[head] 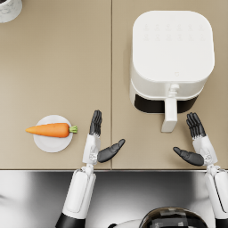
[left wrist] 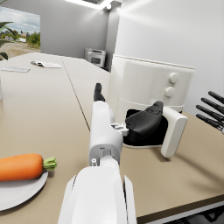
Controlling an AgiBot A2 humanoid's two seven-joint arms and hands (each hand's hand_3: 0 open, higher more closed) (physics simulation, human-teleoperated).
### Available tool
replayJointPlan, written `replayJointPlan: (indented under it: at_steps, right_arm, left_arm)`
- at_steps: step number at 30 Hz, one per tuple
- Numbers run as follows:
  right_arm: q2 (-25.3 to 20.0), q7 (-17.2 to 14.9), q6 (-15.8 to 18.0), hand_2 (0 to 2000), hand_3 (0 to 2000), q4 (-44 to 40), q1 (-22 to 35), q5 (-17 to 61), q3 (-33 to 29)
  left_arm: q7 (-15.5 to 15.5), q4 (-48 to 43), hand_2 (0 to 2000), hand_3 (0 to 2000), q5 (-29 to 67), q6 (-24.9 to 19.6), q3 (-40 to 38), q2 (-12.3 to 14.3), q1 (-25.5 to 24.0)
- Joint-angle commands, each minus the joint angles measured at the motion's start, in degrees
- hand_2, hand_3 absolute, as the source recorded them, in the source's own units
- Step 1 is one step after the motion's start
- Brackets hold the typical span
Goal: Pick up the carrot and place it into the air fryer
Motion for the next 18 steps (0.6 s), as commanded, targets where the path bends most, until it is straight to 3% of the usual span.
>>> replayJointPlan:
  at_steps: [1,2,5,8,15,18]
  right_arm:
    - [0.00,0.00,0.00,0,0,0.00,0.00,0.00,0.00]
    - [-0.06,0.00,0.00,0,0,-0.93,0.10,0.00,1.72]
    - [-0.89,3.65,-3.61,0,0,1.86,0.60,0.00,-0.58]
    - [-0.87,5.00,-4.94,0,0,0.55,-0.48,0.00,-0.16]
    - [-2.32,5.71,-5.64,0,0,-1.56,0.02,17.84,0.30]
    - [-2.76,5.76,-5.69,0,0,-2.08,-0.01,21.96,0.09]
  left_arm:
    - [0.00,0.00,0,0,0.00,0.00,0.00,0.00,0.00]
    - [0.00,0.93,0,0,0.00,0.00,1.71,0.06,0.10]
    - [-3.64,-2.01,0,0,0.00,-3.65,-3.16,0.65,0.23]
    - [-4.98,0.17,0,0,0.00,-4.99,-6.53,0.92,-0.32]
    - [-5.69,-1.40,0,0,17.83,-5.70,-12.73,1.43,-2.37]
    - [-5.74,-1.81,0,0,25.53,-5.75,-16.70,1.73,-2.11]
